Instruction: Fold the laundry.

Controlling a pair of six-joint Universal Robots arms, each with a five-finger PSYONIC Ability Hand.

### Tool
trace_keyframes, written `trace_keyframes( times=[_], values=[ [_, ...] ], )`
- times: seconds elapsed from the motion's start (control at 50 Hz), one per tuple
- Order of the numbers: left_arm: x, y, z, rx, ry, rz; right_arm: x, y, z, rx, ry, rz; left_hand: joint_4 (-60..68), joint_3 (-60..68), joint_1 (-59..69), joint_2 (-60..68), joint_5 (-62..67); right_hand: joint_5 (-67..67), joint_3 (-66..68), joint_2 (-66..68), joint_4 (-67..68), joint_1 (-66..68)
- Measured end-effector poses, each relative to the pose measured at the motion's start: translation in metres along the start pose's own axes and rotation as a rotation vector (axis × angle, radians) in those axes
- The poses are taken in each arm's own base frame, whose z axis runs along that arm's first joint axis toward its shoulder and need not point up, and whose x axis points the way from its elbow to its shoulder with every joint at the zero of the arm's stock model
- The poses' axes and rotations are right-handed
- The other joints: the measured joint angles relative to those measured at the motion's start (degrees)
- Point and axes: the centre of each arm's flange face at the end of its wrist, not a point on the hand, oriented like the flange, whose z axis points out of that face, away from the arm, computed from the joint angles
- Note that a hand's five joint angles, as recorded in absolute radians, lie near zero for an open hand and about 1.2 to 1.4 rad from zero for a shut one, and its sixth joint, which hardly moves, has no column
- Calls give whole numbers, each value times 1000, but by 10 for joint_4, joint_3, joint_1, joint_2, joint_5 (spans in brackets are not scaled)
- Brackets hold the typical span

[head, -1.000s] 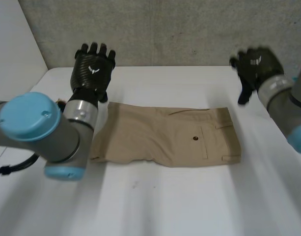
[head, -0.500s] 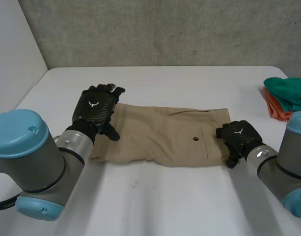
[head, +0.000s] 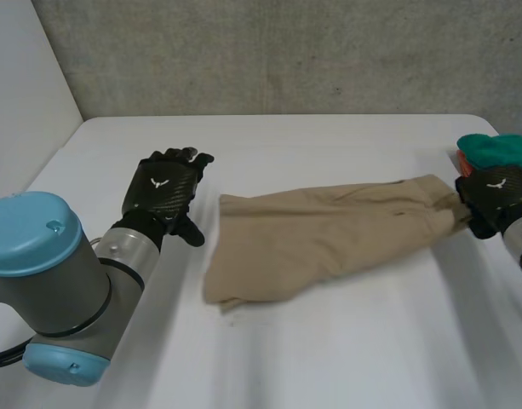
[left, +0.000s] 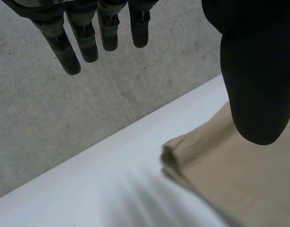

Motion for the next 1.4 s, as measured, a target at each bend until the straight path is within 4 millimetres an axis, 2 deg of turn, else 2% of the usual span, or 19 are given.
trace_keyframes(
  times=[0.08, 0.18, 0.22, 0.34, 0.38, 0.4, 0.42, 0.48, 0.56, 0.58, 0.6, 0.66, 0.78, 0.84, 0.92, 1.04, 1.12, 1.28, 1.4],
  values=[
    [0, 0, 0, -1, -1, 0, 2, -11, 1, 21, 0, -112, 0, 0, 0, 0, 0, 0, 0, 1, 1, 0],
    [-1, 0, 0, 0, -3, 0, -22, -47, -4, 136, -48, -227, 0, 0, 0, 0, 0, 0, 1, 1, 2, 0],
    [-2, -2, 0, 5, -8, 0, -57, -85, -16, 274, -117, -282, 0, 0, 0, 0, 0, 0, 1, 1, 2, 0],
    [-4, -6, 0, 14, -20, -1, -109, -117, -38, 422, -251, -319, 0, 0, 0, 0, 0, 2, 1, 1, 2, 0],
    [-9, -8, 1, 20, -33, -1, -157, -129, -59, 520, -398, -347, 0, 0, 0, 0, 0, 5, 1, 1, 2, 0],
    [-10, -8, 1, 21, -37, -2, -164, -130, -63, 534, -422, -351, 0, 0, 0, 0, 0, 5, 1, 1, 2, 0],
    [-12, -9, 1, 22, -43, -2, -191, -132, -77, 583, -511, -366, 0, 0, 0, 0, 0, 5, 1, 1, 2, 0],
    [-16, -10, 3, 23, -53, -2, -216, -130, -90, 618, -599, -377, 0, 0, 0, 0, 0, -61, -70, -69, -70, -25],
    [-18, -10, 3, 23, -59, -2, -225, -127, -94, 624, -635, -375, 0, 0, 0, 0, 0, -152, -178, -181, -166, -78],
    [-21, -11, 5, 26, -66, -3, -236, -123, -97, 614, -682, -344, 0, 0, 0, 0, 0, -349, -365, -383, -370, -184],
    [-21, -11, 6, 28, -68, -2, -237, -123, -97, 607, -690, -325, 0, 0, 0, 0, 0, -478, -501, -508, -505, -281],
    [-22, -14, 8, 37, -69, -2, -228, -125, -90, 568, -689, -222, 0, 0, 0, 0, 0, -523, -553, -549, -545, -312],
    [-17, -33, 19, 105, -48, -7, -155, -144, -59, 425, -577, 256, 0, 0, 0, 0, 0, -523, -553, -549, -545, -312],
    [1, -40, 26, 125, 1, -9, -120, -143, -46, 345, -523, 495, 0, 0, 0, 0, 0, -523, -553, -549, -545, -312],
    [29, -33, 34, 94, 75, -9, -106, -134, -35, 262, -497, 604, 0, 0, 0, 0, 0, -523, -553, -549, -545, -312],
    [57, -6, 40, -45, 147, 5, -113, -118, -22, 163, -503, 576, 0, 0, 0, 0, 0, -523, -553, -548, -545, -312],
    [65, 22, 38, -197, 172, 23, -134, -99, -6, 68, -541, 458, 0, 0, 0, 0, 0, -523, -553, -548, -545, -312],
    [61, 52, 39, -327, 134, 56, -160, -67, 13, -29, -563, 281, 0, 0, -6, 0, 0, -523, -553, -548, -545, -322],
    [55, 56, 40, -343, 112, 95, -157, -60, 19, -38, -495, 174, 0, -10, -8, -4, 0, -523, -553, -548, -545, -337]
  ],
)
